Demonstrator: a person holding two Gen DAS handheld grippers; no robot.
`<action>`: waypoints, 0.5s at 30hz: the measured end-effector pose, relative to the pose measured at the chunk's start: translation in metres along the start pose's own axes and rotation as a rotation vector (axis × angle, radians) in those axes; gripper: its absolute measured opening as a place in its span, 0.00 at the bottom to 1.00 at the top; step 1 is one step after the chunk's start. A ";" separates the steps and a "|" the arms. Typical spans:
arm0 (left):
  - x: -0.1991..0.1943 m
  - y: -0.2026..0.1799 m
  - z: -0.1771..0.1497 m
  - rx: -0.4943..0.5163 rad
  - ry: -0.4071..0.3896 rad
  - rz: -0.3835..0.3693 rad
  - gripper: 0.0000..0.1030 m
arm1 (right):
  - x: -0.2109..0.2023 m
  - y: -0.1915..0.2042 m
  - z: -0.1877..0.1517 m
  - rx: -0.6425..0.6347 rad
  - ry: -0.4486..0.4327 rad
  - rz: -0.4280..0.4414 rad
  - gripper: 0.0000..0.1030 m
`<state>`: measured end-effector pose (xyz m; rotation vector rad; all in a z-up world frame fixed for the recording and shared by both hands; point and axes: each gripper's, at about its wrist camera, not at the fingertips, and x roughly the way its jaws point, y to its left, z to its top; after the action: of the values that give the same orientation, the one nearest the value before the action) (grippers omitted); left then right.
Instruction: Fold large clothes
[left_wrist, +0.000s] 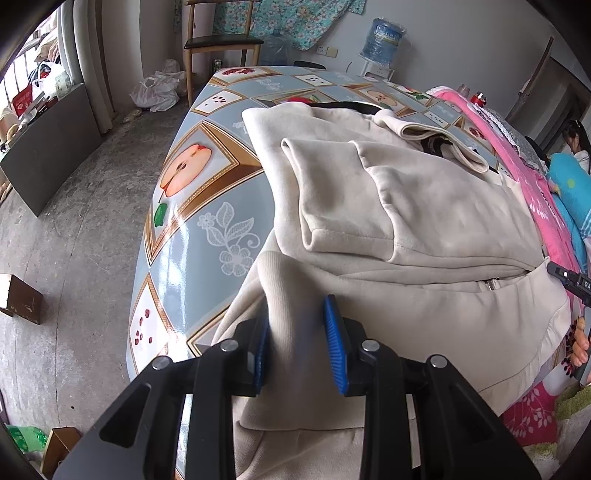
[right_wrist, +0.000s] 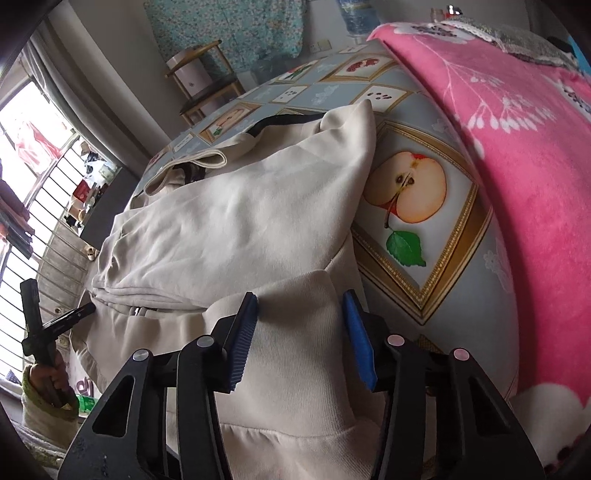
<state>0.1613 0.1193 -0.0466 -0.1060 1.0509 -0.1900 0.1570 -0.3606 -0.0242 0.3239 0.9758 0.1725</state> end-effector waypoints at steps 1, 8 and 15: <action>0.000 0.000 0.000 0.001 -0.001 -0.001 0.26 | -0.003 0.000 -0.002 -0.007 0.003 0.001 0.39; -0.001 -0.003 -0.002 0.017 -0.017 0.019 0.26 | -0.009 0.008 -0.004 -0.070 0.009 -0.071 0.16; -0.012 -0.016 -0.008 0.112 -0.088 0.089 0.12 | -0.029 0.037 -0.016 -0.160 -0.063 -0.230 0.07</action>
<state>0.1469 0.1066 -0.0379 0.0332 0.9528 -0.1611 0.1281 -0.3315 0.0031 0.0685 0.9226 0.0305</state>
